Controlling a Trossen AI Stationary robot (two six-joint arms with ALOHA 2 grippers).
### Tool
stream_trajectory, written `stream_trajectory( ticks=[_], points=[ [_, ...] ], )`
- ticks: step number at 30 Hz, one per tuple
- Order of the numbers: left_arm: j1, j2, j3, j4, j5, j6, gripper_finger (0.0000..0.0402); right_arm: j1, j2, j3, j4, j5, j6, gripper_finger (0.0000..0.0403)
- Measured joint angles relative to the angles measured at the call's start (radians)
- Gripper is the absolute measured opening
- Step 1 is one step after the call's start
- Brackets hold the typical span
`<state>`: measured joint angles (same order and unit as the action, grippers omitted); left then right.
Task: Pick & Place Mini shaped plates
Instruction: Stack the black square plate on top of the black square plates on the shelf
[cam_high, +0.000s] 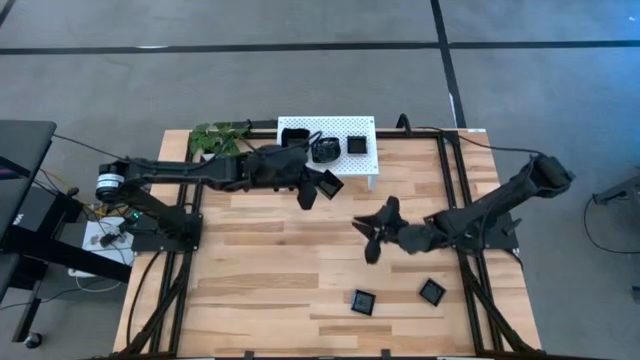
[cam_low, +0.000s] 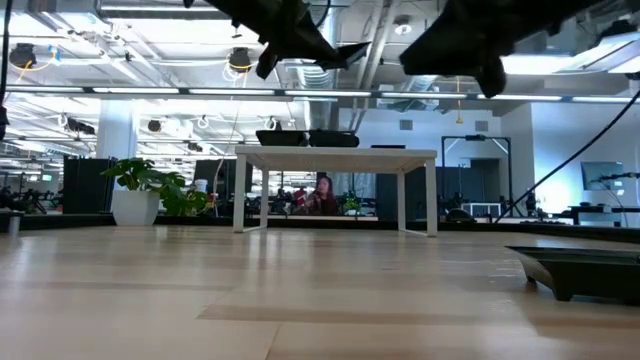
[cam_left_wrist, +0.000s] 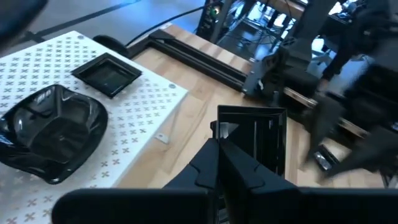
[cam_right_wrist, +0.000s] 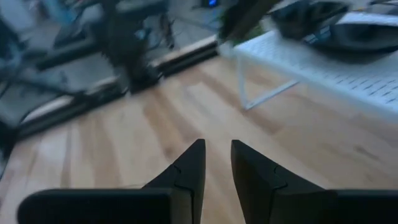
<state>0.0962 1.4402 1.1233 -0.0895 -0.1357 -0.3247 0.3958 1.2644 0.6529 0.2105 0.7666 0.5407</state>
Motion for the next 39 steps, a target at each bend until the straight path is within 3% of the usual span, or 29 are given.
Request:
stream_trajectory(
  ticks=[4,9,16,22,29,35,39],
  points=[
    [-0.027,-0.001,0.000,0.000,-0.077,0.022,0.0007,-0.104,0.000,0.000,0.048,0.001,0.004,0.0072],
    [-0.069,-0.001,0.000,0.011,-0.301,0.064,0.0007,-0.202,0.000,0.000,0.115,-0.003,0.105,0.0072],
    [-0.082,-0.001,0.000,0.050,-0.466,0.055,0.0007,-0.267,0.000,0.000,0.292,-0.009,-0.044,0.0072],
    [-0.073,-0.001,0.000,0.094,-0.486,0.055,0.0008,-0.311,0.000,0.000,0.462,-0.123,-0.200,0.0072],
    [-0.074,-0.001,0.000,0.119,-0.495,0.053,0.0008,-0.383,0.006,0.000,0.480,-0.209,-0.208,0.0071],
    [-0.074,-0.001,0.000,0.125,-0.527,0.051,0.0008,-0.393,0.107,0.020,0.619,-0.272,-0.252,0.0070],
    [-0.074,-0.001,0.000,0.128,-0.527,0.055,0.0008,-0.392,0.186,0.075,0.688,-0.270,-0.375,0.0070]
  ],
)
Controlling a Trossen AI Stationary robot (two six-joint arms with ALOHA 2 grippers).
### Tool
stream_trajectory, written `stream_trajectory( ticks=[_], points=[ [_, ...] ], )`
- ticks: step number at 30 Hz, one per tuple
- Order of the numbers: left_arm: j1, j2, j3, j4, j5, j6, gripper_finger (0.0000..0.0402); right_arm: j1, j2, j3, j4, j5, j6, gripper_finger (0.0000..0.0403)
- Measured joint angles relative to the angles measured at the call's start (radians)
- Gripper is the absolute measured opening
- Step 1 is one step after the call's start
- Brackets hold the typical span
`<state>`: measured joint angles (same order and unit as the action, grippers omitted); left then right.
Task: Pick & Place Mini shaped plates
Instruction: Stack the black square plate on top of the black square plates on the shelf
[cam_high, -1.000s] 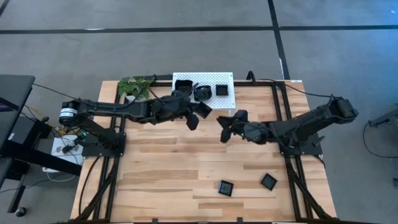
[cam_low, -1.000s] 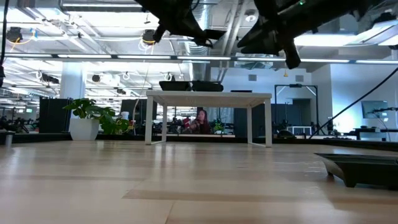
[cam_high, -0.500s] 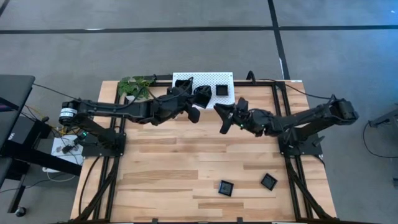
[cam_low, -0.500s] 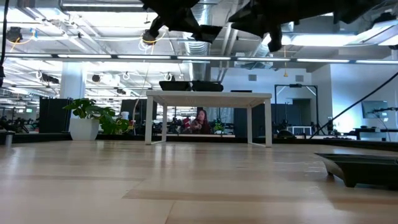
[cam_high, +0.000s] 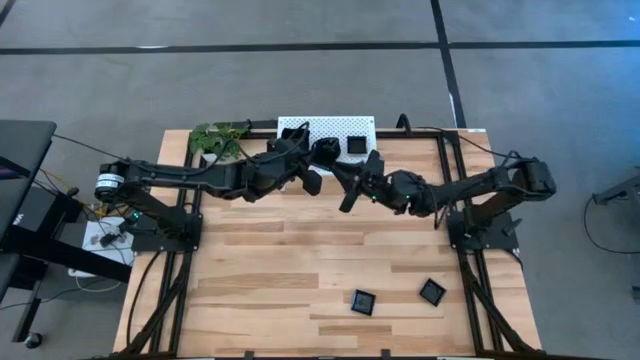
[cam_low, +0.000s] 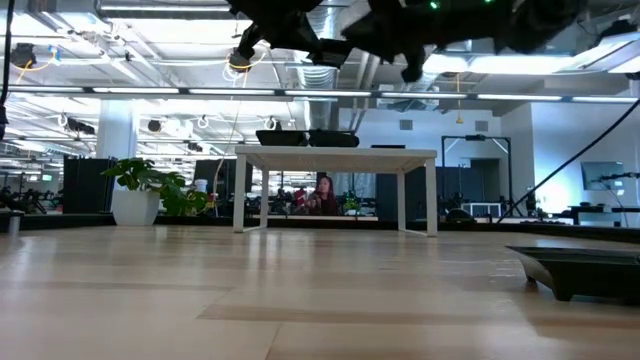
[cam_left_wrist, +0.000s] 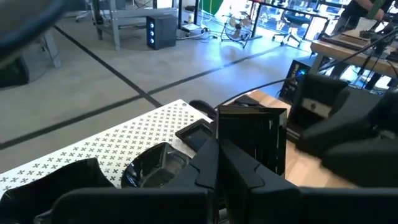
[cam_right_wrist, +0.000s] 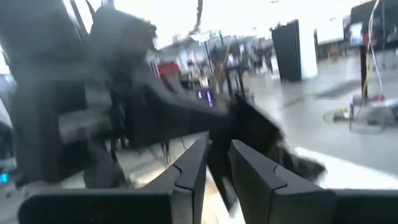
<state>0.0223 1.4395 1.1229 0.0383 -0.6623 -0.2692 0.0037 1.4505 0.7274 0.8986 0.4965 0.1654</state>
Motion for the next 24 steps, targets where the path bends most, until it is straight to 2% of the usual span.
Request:
stream_trajectory(
  ticks=[2,8,14,15,20,24],
  points=[
    [0.000,0.000,-0.004,0.000,0.000,0.000,0.0008,0.001,0.024,0.039,0.011,0.007,-0.007,0.0070],
    [0.000,0.000,-0.007,-0.004,-0.044,0.028,0.0008,0.030,0.040,0.071,-0.061,0.132,-0.016,0.0070],
    [0.000,0.000,-0.007,-0.004,-0.099,0.030,0.0008,0.091,0.029,0.072,-0.042,0.386,-0.116,0.0070],
    [0.000,0.000,-0.007,-0.004,-0.099,0.030,0.0008,0.087,0.029,0.072,-0.037,0.402,-0.115,0.0070],
    [-0.004,0.000,-0.007,0.004,-0.099,0.030,0.0008,0.041,0.030,0.072,-0.031,0.269,-0.055,0.0070],
    [-0.004,0.000,-0.007,0.008,-0.095,0.029,0.0008,0.009,0.030,0.072,-0.055,0.257,-0.028,0.0070]
  ],
)
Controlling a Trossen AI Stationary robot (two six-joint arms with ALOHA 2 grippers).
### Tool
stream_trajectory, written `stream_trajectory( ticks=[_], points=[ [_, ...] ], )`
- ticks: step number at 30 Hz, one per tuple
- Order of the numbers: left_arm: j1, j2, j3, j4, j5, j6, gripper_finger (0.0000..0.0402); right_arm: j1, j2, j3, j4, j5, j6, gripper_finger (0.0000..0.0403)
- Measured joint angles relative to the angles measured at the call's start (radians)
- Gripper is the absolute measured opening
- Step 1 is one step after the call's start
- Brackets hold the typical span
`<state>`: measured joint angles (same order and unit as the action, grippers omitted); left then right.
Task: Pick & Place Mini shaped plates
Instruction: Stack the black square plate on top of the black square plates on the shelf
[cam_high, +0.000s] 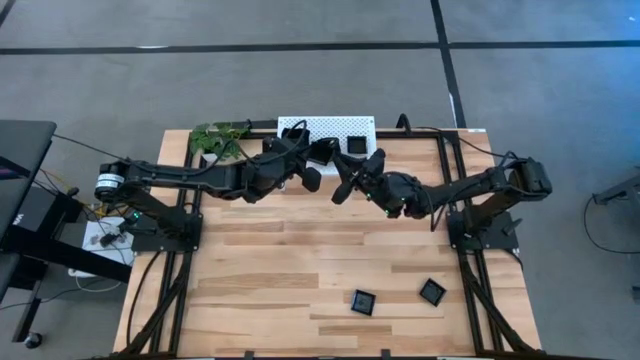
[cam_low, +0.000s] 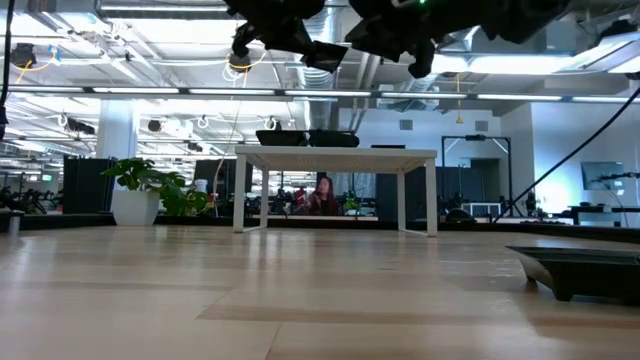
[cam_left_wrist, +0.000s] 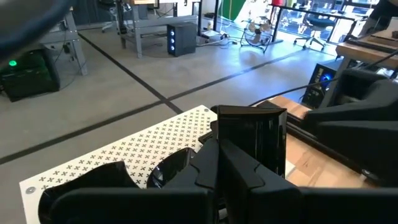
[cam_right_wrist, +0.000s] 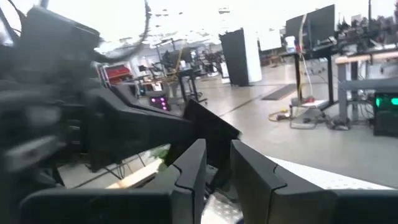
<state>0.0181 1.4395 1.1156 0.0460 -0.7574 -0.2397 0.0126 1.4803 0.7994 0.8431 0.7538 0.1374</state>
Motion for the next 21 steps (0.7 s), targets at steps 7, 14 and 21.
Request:
stream_trajectory(
  ticks=[7,14,21],
  points=[
    [0.000,0.000,0.000,0.015,0.007,-0.003,0.0008,-0.033,0.010,0.000,-0.022,-0.077,0.030,0.0070],
    [-0.007,0.000,0.000,0.027,0.037,-0.003,0.0008,-0.054,0.013,0.000,-0.020,-0.104,0.023,0.0068],
    [-0.006,-0.001,0.000,0.030,0.043,-0.004,0.0013,-0.062,0.012,0.000,-0.021,-0.124,0.009,0.0016]
  ],
)
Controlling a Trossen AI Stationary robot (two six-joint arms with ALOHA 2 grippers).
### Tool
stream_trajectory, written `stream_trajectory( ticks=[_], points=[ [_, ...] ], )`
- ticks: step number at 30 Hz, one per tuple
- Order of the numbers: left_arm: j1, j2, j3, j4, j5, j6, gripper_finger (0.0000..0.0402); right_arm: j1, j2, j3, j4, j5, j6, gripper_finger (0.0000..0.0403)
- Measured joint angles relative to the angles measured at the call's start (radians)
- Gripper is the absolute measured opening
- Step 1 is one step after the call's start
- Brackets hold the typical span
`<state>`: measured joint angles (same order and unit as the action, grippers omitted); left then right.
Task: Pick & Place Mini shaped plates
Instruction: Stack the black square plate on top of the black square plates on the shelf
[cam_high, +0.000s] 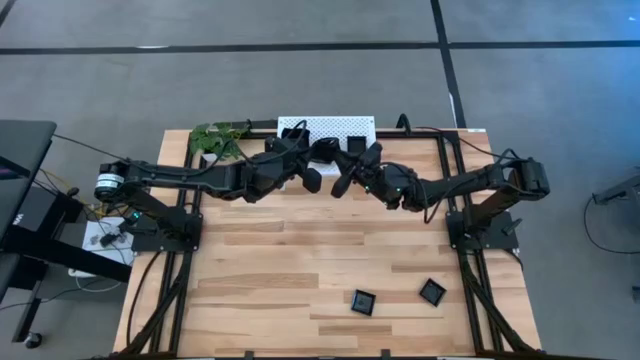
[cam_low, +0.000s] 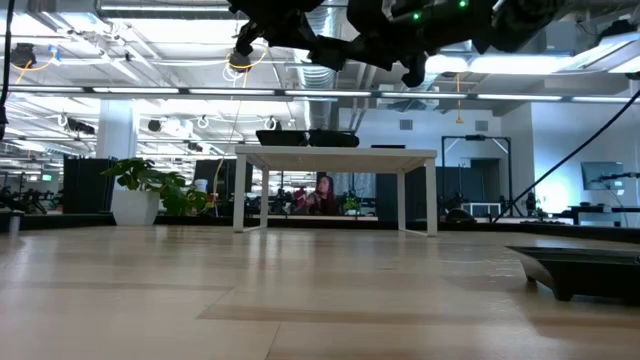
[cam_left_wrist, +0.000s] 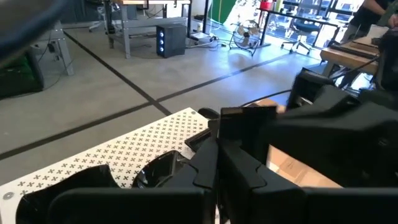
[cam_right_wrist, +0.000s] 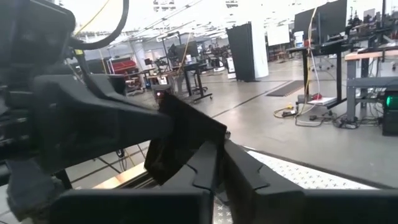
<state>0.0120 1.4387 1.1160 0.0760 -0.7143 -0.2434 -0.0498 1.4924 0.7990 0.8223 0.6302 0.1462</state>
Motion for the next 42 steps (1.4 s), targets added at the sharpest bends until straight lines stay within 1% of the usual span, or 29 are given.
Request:
stream_trajectory(
  ticks=[2,6,11,17,21,26,28,30,31,33,34,37,40,42],
  points=[
    [-0.001,0.000,0.000,0.000,0.002,0.000,0.0019,0.000,-0.001,0.000,0.001,-0.013,-0.019,0.0005],
    [0.005,0.000,0.000,-0.001,0.010,0.000,0.0034,0.001,-0.001,0.000,0.002,-0.017,-0.017,0.0013],
    [0.007,0.000,0.000,0.000,0.018,-0.008,0.0060,0.001,-0.001,0.000,0.001,-0.017,-0.016,0.0003],
    [0.007,0.000,0.001,0.003,0.023,-0.007,0.0091,0.002,-0.001,0.000,0.000,-0.014,-0.014,0.0003],
    [-0.005,0.000,0.001,-0.007,0.015,0.001,0.0099,-0.016,-0.007,0.000,-0.009,0.052,-0.025,0.0003],
    [-0.026,0.000,0.001,-0.042,0.015,0.003,0.0099,-0.062,-0.052,0.000,-0.024,0.217,-0.107,0.0002],
    [-0.033,0.000,0.001,-0.070,0.015,0.004,0.0100,-0.084,-0.091,0.000,-0.086,0.257,-0.125,0.0002],
    [-0.042,0.000,0.001,-0.109,0.014,0.007,0.0099,-0.112,-0.137,0.000,-0.177,0.265,-0.116,0.0001],
    [-0.046,0.000,0.001,-0.132,0.015,0.025,0.0099,-0.128,-0.163,0.000,-0.235,0.262,-0.085,0.0001],
    [-0.055,0.000,0.001,-0.182,0.045,0.104,0.0099,-0.166,-0.216,0.000,-0.361,0.238,0.029,0.0001],
    [-0.060,0.000,0.001,-0.204,0.068,0.145,0.0099,-0.189,-0.239,0.000,-0.427,0.205,0.098,0.0001],
    [-0.086,0.000,0.001,-0.255,0.129,0.185,0.0099,-0.265,-0.298,0.000,-0.593,0.043,0.294,0.0001],
    [-0.111,-0.024,0.000,-0.300,0.139,0.201,0.0099,-0.345,-0.327,0.000,-0.718,-0.141,0.436,0.0001],
    [-0.120,-0.064,0.000,-0.319,0.136,0.234,0.0099,-0.387,-0.334,0.000,-0.782,-0.241,0.500,0.0001]
  ],
)
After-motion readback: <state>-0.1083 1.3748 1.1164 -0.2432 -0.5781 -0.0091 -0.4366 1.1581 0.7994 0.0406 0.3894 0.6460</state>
